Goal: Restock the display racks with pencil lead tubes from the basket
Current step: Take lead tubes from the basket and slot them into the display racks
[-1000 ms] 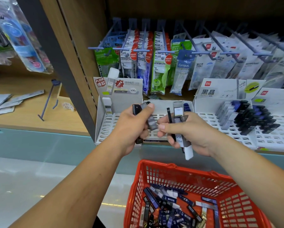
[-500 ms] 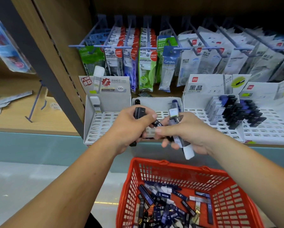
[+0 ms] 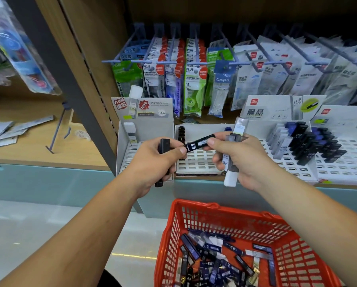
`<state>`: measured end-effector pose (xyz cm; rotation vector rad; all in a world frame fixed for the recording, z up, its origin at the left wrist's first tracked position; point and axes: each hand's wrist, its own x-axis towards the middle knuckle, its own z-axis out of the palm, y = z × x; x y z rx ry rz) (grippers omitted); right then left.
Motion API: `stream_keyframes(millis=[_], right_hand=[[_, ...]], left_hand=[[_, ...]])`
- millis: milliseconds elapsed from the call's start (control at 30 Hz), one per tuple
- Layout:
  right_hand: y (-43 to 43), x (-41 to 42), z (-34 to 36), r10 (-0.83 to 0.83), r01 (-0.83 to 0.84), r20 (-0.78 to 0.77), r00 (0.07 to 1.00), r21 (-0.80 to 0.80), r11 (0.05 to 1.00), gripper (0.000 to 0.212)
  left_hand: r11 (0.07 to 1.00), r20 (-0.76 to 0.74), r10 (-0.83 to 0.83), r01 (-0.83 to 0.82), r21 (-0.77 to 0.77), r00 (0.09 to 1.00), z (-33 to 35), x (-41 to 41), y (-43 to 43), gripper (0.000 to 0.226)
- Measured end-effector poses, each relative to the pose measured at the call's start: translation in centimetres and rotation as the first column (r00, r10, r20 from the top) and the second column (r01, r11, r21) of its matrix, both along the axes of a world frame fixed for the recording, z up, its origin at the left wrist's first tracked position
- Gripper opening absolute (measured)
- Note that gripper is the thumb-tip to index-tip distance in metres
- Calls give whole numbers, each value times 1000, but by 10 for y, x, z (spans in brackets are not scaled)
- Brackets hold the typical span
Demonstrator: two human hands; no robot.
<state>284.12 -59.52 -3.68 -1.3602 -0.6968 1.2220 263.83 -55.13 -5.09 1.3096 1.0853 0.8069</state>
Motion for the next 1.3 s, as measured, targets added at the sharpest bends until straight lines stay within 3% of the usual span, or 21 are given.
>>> stream_keyframes(millis=[100,267,367,500,600,767,900,1067,1167,1300], right_hand=[[2,-3,-2,-20,18,45,999,42,999,23],[2,-7,-4,36,-61,237,971,99,993,18],[-1,-3,-1,198,-230,301,933,73,971,18],[-8,1,-2,401,-399,421,814,-97,912,20],[-7,-9,-7,343,-340,408,846,-82,937,14],[2,-21,-6,236,-256,332,913,16,967,26],[9,-25,-7,226,-258,382,896,34,965,29],[23,-27,-13,77,-152,456,887,130,980,19],[29,-30,-23,67,-175,550,833,148,973,21],[33,-30,-37,103,-232,651,752,115,966,32]], left_hand=[[1000,-29,-12,12,-6,1000,-1,-4,1,9],[988,139,78,-58,-141,987,0,-7,5,15],[979,148,140,-115,-166,979,-3,-9,8,9],[975,147,196,-176,-140,970,-4,-10,11,15],[989,94,141,-136,-60,986,-4,-6,7,14],[998,14,40,-41,46,999,-4,0,3,10],[997,11,63,-63,50,998,-5,-3,4,12],[997,-55,73,-73,-2,996,-9,-8,6,19],[995,7,61,-60,-85,998,-12,-8,6,12],[995,-19,75,-76,-62,997,-15,-10,9,15]])
